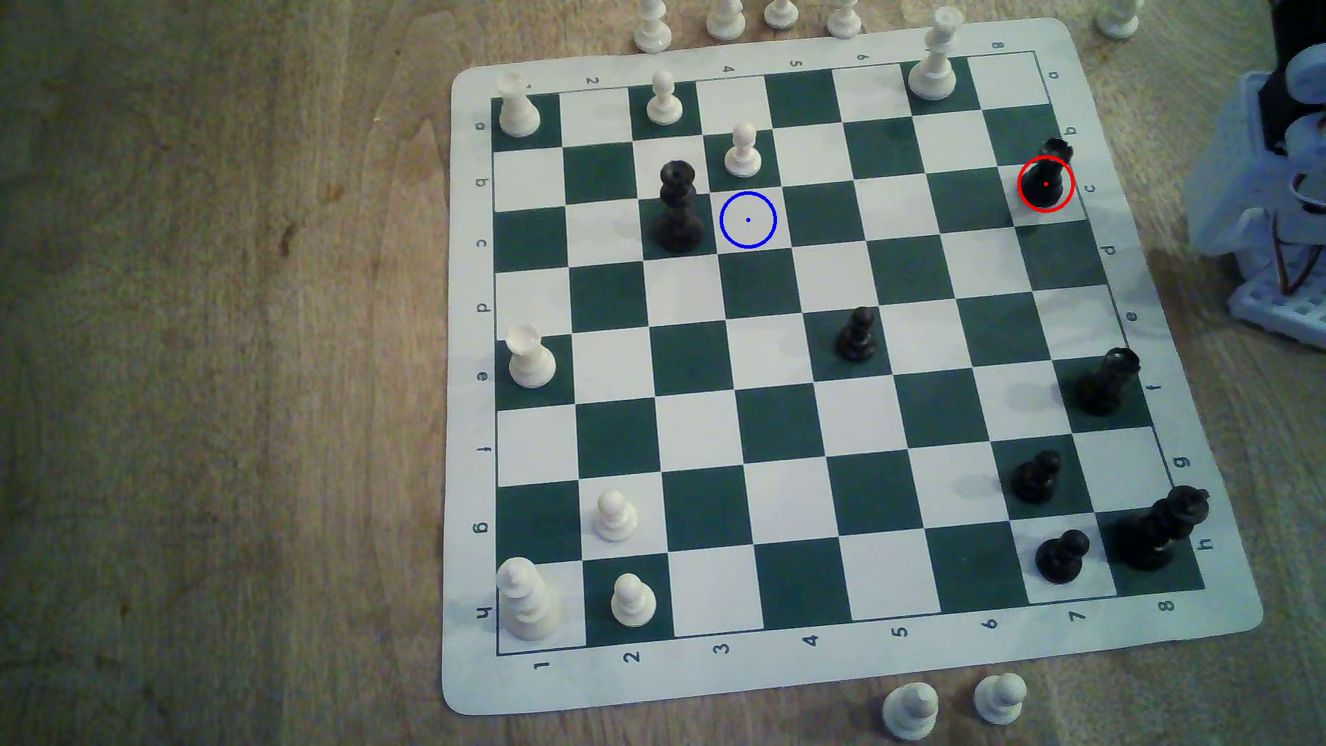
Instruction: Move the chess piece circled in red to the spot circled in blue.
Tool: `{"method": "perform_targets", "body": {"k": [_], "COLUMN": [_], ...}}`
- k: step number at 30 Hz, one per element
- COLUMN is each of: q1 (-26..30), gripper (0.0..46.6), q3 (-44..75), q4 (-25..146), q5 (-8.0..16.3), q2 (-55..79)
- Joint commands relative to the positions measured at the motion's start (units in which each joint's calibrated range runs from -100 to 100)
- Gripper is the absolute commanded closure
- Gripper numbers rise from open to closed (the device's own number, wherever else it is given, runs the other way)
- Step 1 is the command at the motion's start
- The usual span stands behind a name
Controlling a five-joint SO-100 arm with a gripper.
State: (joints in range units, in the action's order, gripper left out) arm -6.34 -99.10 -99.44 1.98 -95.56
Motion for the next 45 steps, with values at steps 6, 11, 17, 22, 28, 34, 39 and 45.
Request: {"method": "perform_targets", "body": {"k": [6,11,17,22,28,34,39,45], "q1": [-0.3,-0.3,-0.3,-0.3,0.7,3.7,-4.5,-12.8], "gripper": [46.4,46.4,45.5,46.2,44.2,46.4,46.4,46.0], "q3": [-0.8,-0.8,-0.8,-0.8,-0.8,-0.8,-0.8,3.3], "q4": [-0.2,-0.2,-0.2,-0.2,0.1,2.5,30.1,74.3], "q5": [-0.2,-0.2,-0.2,-0.2,1.9,5.1,-1.1,-4.5], "q2": [-0.2,-0.2,-0.2,-0.2,-0.2,-0.3,-0.1,-0.1]}}
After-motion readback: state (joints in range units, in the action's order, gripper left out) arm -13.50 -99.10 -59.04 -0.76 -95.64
